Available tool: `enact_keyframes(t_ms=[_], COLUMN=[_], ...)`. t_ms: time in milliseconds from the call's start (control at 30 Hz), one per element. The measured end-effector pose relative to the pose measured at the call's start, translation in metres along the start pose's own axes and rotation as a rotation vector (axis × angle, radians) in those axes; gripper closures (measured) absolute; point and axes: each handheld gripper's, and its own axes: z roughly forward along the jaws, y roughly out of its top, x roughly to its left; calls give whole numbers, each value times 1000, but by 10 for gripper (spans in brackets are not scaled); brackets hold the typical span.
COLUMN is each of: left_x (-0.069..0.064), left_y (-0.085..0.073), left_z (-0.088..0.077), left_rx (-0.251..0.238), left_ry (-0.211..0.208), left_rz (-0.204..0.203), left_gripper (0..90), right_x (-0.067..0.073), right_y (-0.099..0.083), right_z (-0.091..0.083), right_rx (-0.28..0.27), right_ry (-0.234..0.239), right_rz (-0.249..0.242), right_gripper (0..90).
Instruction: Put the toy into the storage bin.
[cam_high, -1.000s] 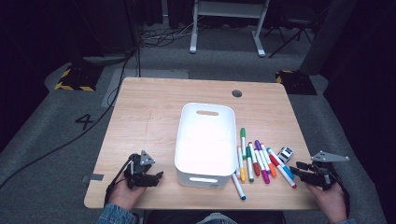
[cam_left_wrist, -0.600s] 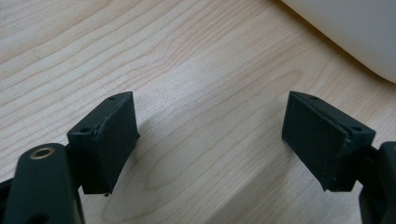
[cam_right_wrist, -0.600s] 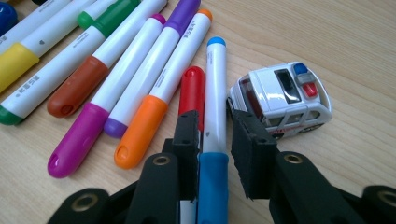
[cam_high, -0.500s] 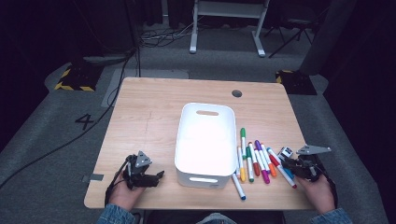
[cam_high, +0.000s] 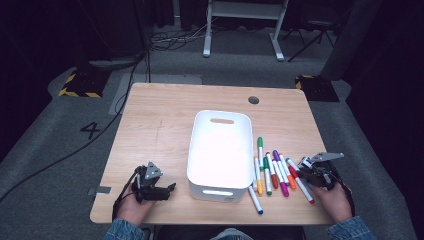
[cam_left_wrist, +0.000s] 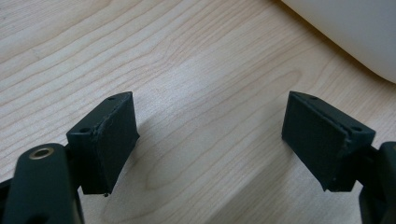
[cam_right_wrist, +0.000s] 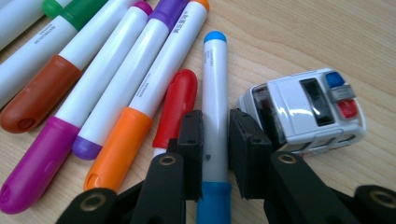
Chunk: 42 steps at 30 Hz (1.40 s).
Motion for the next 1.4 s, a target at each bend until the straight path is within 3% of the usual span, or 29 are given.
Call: enact_keyframes(t_ms=[167,467,667,967,1200,1400], left_x=[0,0,0,0,0,0], left_y=[0,0,1,1,1,1], left_z=[0,0,1,1,1,1], left_rx=[0,2,7,9,9,9], left_ry=[0,-7,1,0,0,0], left_rz=[-1,0,0,-2,-2,-2], left_gripper=[185,183,163,155,155,155], right_x=[0,0,2,7,14,23], right_y=[1,5,12,30,54,70], right_z=[4,3,-10,-35,-56,-67], right_rx=[13,41,4,-61,-115,-153], right_ry=[-2,-15,-13,45,80,106], right_rz=[-7,32,16,32,11,-41], right_gripper=[752,771,771,772,771,772])
